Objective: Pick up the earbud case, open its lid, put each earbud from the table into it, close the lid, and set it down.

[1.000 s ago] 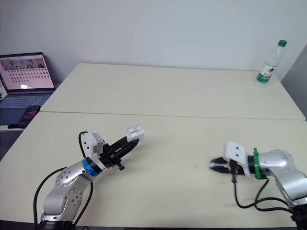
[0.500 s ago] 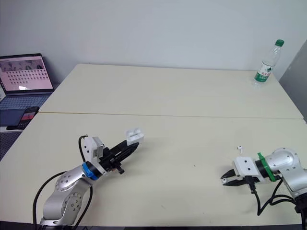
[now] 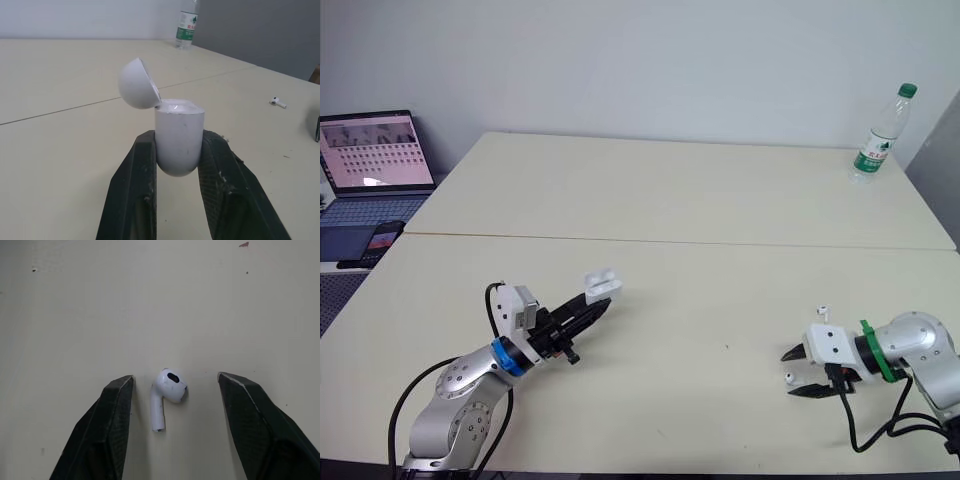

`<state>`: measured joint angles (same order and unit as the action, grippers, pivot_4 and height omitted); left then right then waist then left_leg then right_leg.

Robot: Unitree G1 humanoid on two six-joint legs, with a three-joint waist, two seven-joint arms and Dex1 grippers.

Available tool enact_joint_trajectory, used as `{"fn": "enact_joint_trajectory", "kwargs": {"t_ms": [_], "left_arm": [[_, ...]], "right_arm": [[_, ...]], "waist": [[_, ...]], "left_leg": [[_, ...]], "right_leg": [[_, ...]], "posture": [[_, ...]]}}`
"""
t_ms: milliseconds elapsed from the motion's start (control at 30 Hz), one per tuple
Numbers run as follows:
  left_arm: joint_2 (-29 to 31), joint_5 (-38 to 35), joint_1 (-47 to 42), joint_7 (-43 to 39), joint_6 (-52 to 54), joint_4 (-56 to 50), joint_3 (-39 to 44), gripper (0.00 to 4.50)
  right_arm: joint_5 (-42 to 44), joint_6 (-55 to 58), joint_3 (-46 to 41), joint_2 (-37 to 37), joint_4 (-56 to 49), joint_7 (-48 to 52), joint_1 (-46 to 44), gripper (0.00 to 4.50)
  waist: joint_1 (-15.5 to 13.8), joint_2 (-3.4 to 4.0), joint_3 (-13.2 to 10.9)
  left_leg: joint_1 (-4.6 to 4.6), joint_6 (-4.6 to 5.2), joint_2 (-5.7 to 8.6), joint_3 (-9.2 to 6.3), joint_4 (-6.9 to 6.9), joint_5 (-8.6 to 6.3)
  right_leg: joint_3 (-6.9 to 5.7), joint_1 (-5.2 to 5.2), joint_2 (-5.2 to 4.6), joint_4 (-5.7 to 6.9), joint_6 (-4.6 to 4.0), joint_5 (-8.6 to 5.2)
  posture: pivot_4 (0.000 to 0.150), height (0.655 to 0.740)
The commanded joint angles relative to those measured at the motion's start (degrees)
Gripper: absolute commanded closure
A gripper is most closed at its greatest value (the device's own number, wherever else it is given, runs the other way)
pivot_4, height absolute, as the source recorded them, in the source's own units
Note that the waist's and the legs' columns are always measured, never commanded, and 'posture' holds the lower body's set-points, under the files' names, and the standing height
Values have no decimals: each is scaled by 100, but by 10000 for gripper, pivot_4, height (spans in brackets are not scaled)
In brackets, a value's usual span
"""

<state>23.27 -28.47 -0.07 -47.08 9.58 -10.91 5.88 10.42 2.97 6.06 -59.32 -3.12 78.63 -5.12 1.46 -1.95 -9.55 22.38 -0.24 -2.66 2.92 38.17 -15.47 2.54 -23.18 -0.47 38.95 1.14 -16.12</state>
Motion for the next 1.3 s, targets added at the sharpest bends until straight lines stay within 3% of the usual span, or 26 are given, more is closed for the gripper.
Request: {"fn": "enact_joint_trajectory", "kwargs": {"t_ms": [33, 267, 433, 1300], "left_arm": [[59, -55, -106, -80, -55, -132, 10, 37349], [41, -43, -204, -157, -49, -31, -62, 37349], [48, -43, -255, -208, -48, 22, -105, 37349], [46, 23, -165, -230, -77, -6, -113, 37349]], "right_arm": [[274, 1495, -426, -312, -1049, -431, 271, 16165], [599, 4699, -538, -283, -2657, -1698, 255, 16165], [704, 5724, -354, -172, -3077, -2263, 81, 16165], [887, 6431, 375, -661, -3600, -2837, -220, 16165]], "waist": [[1, 1, 0], [11, -1, 0], [10, -1, -1], [12, -7, -1]], "left_leg": [[0, 0, 1, 0, 0, 0], [-2, -1, -1, 3, 3, 1], [3, -1, 2, 4, 3, 1], [11, 0, 2, -2, 4, 1]], "right_leg": [[0, 0, -2, 1, 0, 0], [1, 0, -1, 1, 1, -1], [1, -2, -1, -4, 3, -1], [-3, -6, 5, -7, 8, -5]], "posture": [[1500, 7362], [1500, 7362], [1500, 7362], [1500, 7362]]}}
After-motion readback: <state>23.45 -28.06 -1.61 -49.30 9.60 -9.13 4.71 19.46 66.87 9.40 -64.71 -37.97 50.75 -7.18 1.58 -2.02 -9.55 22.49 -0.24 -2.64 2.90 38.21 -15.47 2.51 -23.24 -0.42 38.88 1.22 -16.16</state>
